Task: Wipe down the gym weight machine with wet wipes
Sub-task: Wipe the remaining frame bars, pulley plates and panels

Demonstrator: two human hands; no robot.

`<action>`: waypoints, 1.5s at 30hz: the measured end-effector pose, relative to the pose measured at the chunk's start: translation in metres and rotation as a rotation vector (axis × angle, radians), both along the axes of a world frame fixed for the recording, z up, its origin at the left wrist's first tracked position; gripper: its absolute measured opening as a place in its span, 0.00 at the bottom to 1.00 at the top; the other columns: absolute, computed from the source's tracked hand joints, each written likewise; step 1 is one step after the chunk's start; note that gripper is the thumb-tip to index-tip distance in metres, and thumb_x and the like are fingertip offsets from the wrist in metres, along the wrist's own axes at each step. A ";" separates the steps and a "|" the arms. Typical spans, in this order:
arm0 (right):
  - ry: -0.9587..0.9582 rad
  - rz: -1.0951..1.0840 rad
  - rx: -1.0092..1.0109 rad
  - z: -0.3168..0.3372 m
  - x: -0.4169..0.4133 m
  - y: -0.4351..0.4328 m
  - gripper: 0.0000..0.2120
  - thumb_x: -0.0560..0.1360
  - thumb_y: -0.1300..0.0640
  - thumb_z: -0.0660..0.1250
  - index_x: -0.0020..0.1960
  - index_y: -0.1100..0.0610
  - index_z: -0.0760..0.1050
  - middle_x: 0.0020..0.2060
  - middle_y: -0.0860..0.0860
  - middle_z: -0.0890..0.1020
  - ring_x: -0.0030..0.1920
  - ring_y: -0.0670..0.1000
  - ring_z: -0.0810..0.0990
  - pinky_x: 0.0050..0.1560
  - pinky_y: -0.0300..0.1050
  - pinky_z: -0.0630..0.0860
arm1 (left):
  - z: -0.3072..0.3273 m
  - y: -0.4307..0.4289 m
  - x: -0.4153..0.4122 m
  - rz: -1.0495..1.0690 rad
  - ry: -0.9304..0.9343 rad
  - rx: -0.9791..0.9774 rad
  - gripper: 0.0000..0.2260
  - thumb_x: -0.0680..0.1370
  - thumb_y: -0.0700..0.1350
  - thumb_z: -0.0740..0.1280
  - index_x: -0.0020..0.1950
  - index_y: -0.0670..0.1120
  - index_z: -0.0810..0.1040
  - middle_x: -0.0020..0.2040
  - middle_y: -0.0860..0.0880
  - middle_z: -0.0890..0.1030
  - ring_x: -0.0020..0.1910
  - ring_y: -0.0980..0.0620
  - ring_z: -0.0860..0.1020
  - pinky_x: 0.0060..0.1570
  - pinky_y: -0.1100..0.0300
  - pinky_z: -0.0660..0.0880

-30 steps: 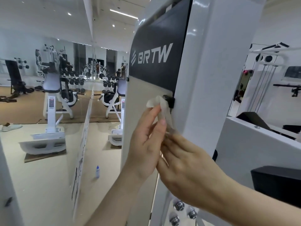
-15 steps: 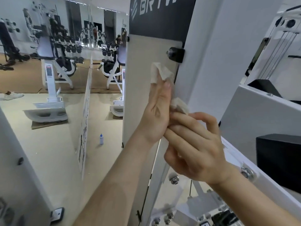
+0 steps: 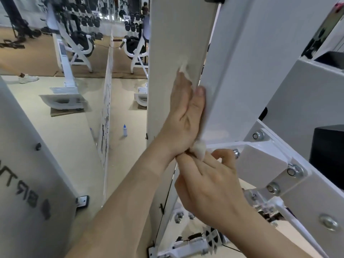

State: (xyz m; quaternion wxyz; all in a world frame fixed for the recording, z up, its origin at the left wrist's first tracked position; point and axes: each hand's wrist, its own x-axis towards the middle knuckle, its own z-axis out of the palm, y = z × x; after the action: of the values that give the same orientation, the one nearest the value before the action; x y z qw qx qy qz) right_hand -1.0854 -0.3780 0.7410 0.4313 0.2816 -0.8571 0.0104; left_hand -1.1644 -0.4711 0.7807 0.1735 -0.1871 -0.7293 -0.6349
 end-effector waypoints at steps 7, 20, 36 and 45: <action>-0.623 0.117 -0.379 -0.037 0.023 -0.004 0.11 0.72 0.56 0.62 0.54 0.51 0.73 0.34 0.43 0.77 0.29 0.42 0.71 0.30 0.41 0.67 | -0.039 0.001 0.010 -0.135 -0.134 0.011 0.28 0.75 0.71 0.47 0.72 0.62 0.59 0.78 0.52 0.58 0.77 0.61 0.53 0.76 0.63 0.48; -1.230 0.267 -0.907 -0.044 0.025 -0.014 0.41 0.77 0.63 0.61 0.76 0.31 0.45 0.63 0.22 0.65 0.65 0.37 0.72 0.55 0.40 0.77 | -0.095 -0.035 0.035 0.129 -0.112 -0.265 0.09 0.80 0.50 0.60 0.49 0.54 0.80 0.66 0.66 0.64 0.66 0.60 0.62 0.64 0.72 0.57; -0.866 0.186 -0.829 -0.091 0.029 0.009 0.16 0.70 0.61 0.56 0.50 0.40 0.63 0.37 0.43 0.75 0.30 0.55 0.77 0.27 0.54 0.72 | -0.149 0.002 0.063 -0.053 -0.171 0.006 0.18 0.84 0.50 0.51 0.72 0.49 0.67 0.66 0.58 0.72 0.67 0.60 0.70 0.66 0.61 0.67; -0.978 -0.031 -0.647 -0.123 0.020 0.039 0.22 0.69 0.63 0.58 0.50 0.36 0.63 0.41 0.42 0.75 0.33 0.48 0.76 0.33 0.41 0.70 | -0.278 0.016 0.084 0.055 -0.539 -0.271 0.17 0.78 0.65 0.49 0.60 0.60 0.70 0.53 0.47 0.77 0.54 0.47 0.77 0.56 0.46 0.74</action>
State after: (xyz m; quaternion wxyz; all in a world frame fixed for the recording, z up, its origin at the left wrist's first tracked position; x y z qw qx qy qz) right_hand -1.0651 -0.3387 0.6179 0.0497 0.0857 -0.9138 0.3938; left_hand -1.0806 -0.4547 0.5027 -0.0359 -0.0135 -0.8320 -0.5535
